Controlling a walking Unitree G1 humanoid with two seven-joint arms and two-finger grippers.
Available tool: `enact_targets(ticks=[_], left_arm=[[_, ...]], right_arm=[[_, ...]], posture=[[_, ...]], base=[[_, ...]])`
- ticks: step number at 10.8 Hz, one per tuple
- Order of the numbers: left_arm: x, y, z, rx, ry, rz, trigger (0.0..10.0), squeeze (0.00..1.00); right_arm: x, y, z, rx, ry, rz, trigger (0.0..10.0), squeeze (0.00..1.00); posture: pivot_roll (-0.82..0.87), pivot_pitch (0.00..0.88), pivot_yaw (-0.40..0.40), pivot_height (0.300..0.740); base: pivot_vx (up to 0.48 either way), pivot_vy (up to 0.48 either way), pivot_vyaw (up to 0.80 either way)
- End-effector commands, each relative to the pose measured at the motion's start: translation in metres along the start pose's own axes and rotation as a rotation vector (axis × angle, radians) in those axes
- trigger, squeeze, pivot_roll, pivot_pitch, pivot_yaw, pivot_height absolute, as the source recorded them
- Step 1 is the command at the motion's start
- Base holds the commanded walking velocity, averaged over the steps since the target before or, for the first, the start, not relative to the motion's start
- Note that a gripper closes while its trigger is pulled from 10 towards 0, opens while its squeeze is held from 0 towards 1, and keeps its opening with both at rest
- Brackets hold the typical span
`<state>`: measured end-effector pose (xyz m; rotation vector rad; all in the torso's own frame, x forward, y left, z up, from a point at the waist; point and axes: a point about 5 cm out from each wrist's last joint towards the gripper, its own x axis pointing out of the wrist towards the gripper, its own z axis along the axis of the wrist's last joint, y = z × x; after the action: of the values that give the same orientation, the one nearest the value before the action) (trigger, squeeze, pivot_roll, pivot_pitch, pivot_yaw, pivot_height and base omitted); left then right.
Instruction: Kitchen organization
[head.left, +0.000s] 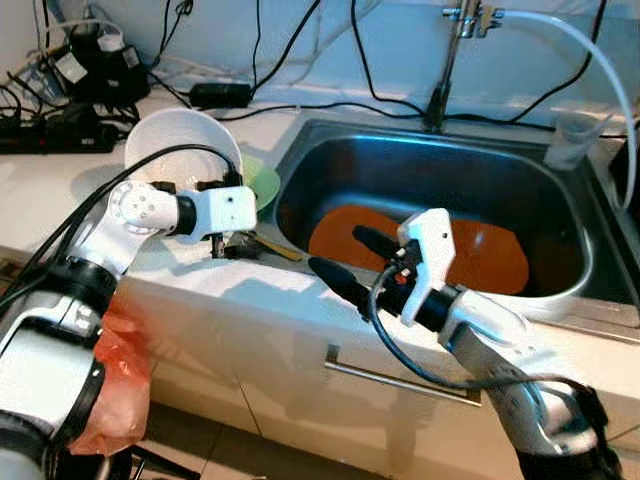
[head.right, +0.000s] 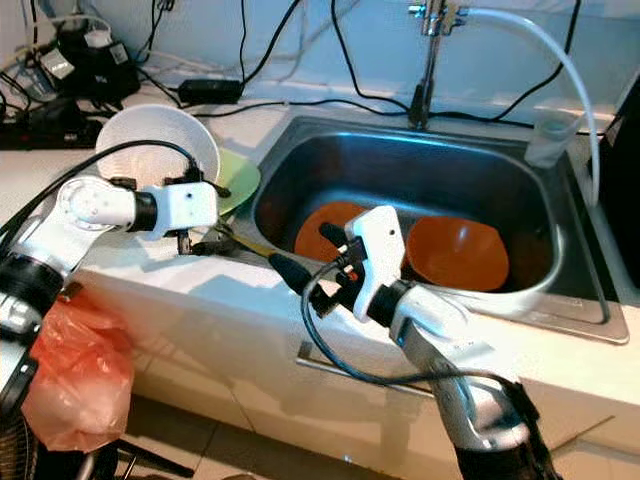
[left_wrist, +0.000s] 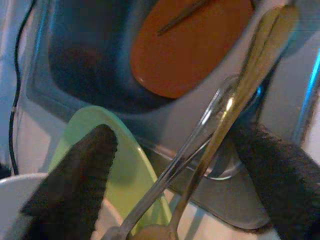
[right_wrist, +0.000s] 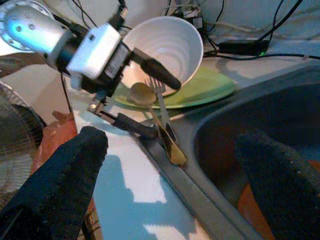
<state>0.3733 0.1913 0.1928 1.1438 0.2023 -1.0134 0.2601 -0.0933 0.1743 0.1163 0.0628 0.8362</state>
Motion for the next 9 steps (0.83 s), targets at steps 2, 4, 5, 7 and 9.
enact_targets(ticks=[2, 4, 5, 7, 9], left_arm=[[0.01, -0.014, -0.009, 0.017, 0.069, -0.089, 0.0, 0.0], [0.01, -0.014, -0.009, 0.02, 0.061, -0.084, 0.0, 0.0], [0.008, -0.014, -0.01, 0.025, 0.065, -0.08, 0.0, 0.0], [0.006, -0.017, -0.016, -0.005, 0.062, -0.064, 0.0, 0.0], [0.005, -0.018, -0.019, -0.014, 0.067, -0.065, 0.0, 0.0]], right_arm=[[-0.004, 0.001, 0.002, 0.003, 0.001, -0.011, 10.0, 0.0], [-0.002, 0.0, 0.004, 0.007, 0.002, 0.001, 10.0, 0.0], [-0.001, 0.0, 0.005, 0.006, 0.003, 0.005, 10.0, 0.0], [-0.002, 0.002, 0.007, 0.026, 0.0, 0.042, 10.0, 0.0], [-0.002, 0.003, 0.009, 0.036, 0.003, 0.077, 10.0, 0.0]], posture=[[0.0, 0.0, 0.051, 0.74], [0.01, 0.0, 0.04, 0.74], [0.01, 0.0, 0.037, 0.74], [0.02, 0.0, 0.03, 0.74], [0.03, 0.0, 0.026, 0.74]], base=[[0.0, 0.0, 0.0], [0.0, 0.0, 0.0], [0.0, 0.0, 0.0], [0.0, 0.0, 0.0], [0.0, 0.0, 0.0]])
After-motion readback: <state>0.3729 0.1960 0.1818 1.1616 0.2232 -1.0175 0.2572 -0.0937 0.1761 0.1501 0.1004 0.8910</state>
